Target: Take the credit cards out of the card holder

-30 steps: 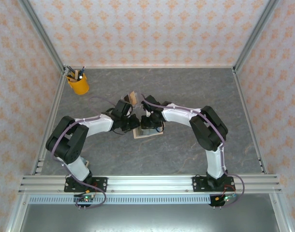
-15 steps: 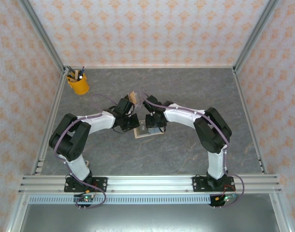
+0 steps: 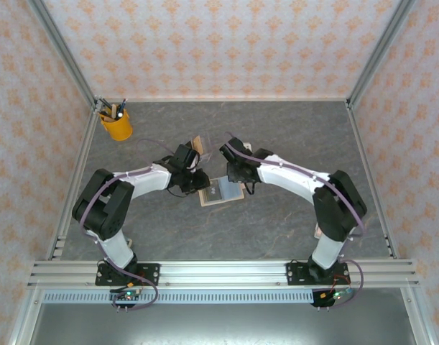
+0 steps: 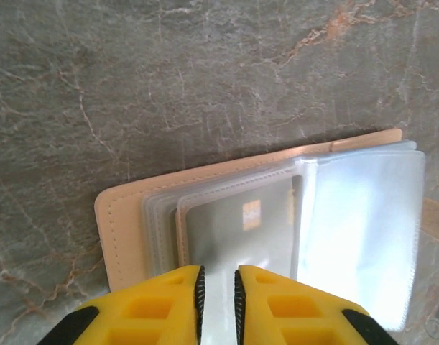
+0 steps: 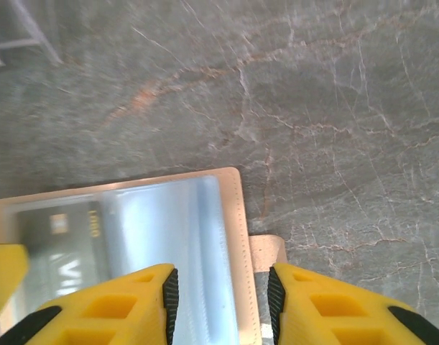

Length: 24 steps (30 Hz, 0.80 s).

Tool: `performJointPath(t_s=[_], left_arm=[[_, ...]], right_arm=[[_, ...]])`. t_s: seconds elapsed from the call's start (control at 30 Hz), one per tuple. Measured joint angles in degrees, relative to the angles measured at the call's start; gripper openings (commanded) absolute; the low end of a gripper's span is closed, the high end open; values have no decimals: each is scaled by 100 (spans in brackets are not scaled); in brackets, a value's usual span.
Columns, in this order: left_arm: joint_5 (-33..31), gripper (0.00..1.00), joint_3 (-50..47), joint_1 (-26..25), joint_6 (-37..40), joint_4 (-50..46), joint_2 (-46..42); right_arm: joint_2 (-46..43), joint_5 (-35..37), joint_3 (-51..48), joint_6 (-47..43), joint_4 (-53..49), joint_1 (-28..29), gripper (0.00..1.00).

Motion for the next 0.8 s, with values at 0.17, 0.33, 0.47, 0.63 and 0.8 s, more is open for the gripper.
performJointPath(t_s=[0.17, 0.33, 0.47, 0.63, 0.8], left_arm=[[-118, 25, -4, 59, -13, -205, -413], [-323, 29, -280, 415, -138, -219, -927], [-461, 34, -595, 612, -240, -293, -1161], [-483, 38, -691, 608, -308, -361, -1244], [-350, 38, -728, 608, -332, -286, -1244]], right_arm=[[-203, -647, -2, -219, 260, 0, 40], [138, -1397, 22, -293, 367, 0, 44], [597, -1698, 136, -365, 321, 9, 50], [1056, -1875, 428, -461, 151, 68, 50], [1307, -1930, 555, -551, 4, 125, 46]])
